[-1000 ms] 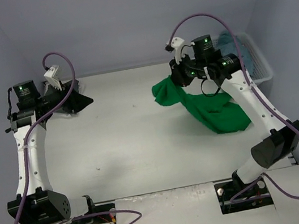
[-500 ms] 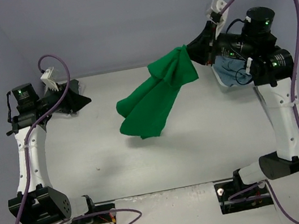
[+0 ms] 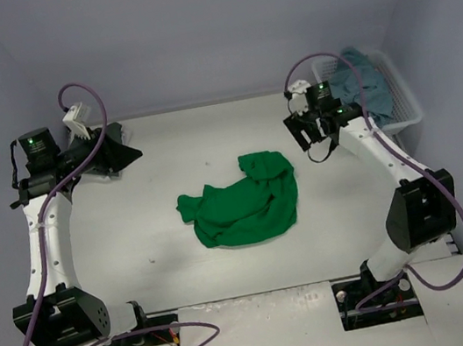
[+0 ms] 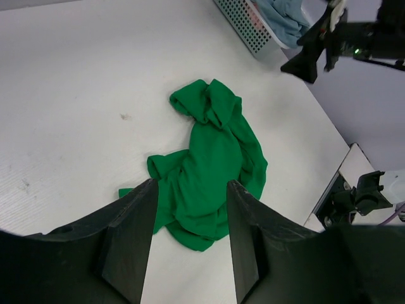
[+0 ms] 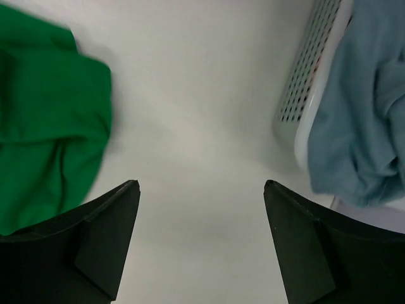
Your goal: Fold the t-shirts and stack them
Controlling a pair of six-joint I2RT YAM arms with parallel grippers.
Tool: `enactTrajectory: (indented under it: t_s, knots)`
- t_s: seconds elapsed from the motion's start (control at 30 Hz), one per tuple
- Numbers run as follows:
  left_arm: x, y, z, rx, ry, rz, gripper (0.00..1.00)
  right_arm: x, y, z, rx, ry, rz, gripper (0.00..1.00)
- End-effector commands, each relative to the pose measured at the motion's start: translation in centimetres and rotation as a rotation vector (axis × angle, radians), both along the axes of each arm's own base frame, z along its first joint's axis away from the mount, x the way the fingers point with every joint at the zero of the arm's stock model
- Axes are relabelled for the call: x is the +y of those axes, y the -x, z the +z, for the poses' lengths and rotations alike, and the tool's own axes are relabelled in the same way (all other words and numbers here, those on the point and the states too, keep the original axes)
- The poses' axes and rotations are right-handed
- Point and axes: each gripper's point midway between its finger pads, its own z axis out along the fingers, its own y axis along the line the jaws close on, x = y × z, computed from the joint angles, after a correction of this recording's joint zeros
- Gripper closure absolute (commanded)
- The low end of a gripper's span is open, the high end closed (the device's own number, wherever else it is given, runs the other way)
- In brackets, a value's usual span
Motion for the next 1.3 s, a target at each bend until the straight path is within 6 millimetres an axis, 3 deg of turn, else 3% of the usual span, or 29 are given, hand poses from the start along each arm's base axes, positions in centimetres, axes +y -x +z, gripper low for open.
enactTrajectory:
  t_s: [0.0, 0.03, 0.1, 0.13, 0.27, 0.4, 0.57, 0.7, 0.97, 1.27]
  knots:
    - [-0.4, 0.2, 2.4, -0.076, 0.008, -0.037, 0.58, -1.2, 0.1, 3.5, -0.138, 0.172, -0.065, 0.24]
    - [-0.5, 0.1, 2.1, -0.067, 0.01, -0.039, 0.58, 0.9, 0.8, 3.0, -0.126, 0.167, 0.006, 0.24]
    - [-1.1, 0.4, 1.7, -0.061, 0.009, -0.066, 0.58, 2.9, 1.5, 2.5, -0.108, 0.166, 0.08, 0.25]
    - [-1.3, 0.5, 1.2, -0.042, 0.006, -0.074, 0.58, 5.2, 2.4, 1.9, -0.082, 0.14, 0.169, 0.24]
    - [-2.4, 1.0, -0.9, -0.005, -0.031, -0.109, 0.58, 10.2, 4.3, 1.6, -0.044, 0.007, 0.364, 0.26]
    - [-3.0, 1.4, -2.6, 0.021, -0.046, -0.131, 0.58, 13.6, 5.3, 1.2, -0.022, -0.047, 0.523, 0.26]
    - [-2.9, 1.6, -3.5, 0.036, -0.055, -0.133, 0.58, 16.1, 5.5, -2.0, 0.031, -0.011, 0.636, 0.28]
    - [-2.5, 1.8, -3.9, 0.003, -0.092, -0.123, 0.58, 18.1, 4.1, -4.5, 0.014, 0.051, 0.675, 0.29]
    - [-0.2, 2.3, -2.2, -0.055, -0.109, -0.048, 0.58, 20.7, 1.9, -9.5, 0.031, 0.242, 0.711, 0.32]
    - [0.7, 2.1, -2.3, -0.062, -0.084, -0.014, 0.58, 22.0, 0.3, -10.0, -0.031, 0.334, 0.665, 0.37]
